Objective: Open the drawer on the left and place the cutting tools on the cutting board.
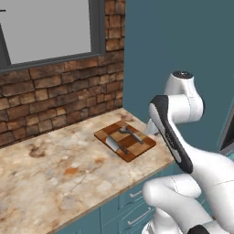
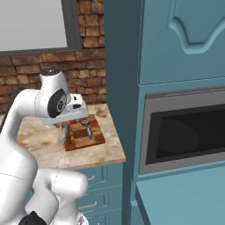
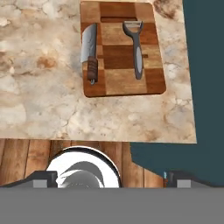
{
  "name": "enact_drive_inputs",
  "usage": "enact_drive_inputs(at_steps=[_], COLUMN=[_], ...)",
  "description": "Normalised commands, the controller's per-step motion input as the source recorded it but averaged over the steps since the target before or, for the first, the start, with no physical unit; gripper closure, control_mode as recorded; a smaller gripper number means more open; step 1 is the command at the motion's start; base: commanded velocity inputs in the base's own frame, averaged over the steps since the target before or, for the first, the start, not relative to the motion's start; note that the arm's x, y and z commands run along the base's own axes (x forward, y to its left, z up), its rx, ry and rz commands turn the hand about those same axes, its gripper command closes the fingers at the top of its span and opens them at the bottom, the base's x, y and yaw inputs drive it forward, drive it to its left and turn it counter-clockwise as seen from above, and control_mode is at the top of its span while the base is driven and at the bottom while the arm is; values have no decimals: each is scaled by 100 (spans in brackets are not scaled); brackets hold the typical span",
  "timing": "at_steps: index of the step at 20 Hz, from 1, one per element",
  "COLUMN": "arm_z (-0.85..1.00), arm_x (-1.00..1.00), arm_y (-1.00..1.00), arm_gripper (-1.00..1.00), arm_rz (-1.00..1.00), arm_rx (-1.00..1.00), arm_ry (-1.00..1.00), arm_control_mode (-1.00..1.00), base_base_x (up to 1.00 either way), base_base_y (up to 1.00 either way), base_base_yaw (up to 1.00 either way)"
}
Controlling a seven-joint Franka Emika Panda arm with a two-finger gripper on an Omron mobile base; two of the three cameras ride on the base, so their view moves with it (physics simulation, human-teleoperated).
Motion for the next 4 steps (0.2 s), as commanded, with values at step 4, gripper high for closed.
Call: enact_drive_inputs(at_steps=[4], arm_z=[76], arm_x=[-78], arm_y=[0], arm_gripper=[-100], arm_rz=[-3], arm_rx=[0], arm_ry=[-2], arm_control_mode=[-100], base_base_x=[0], base_base_y=[0], base_base_yaw=[0])
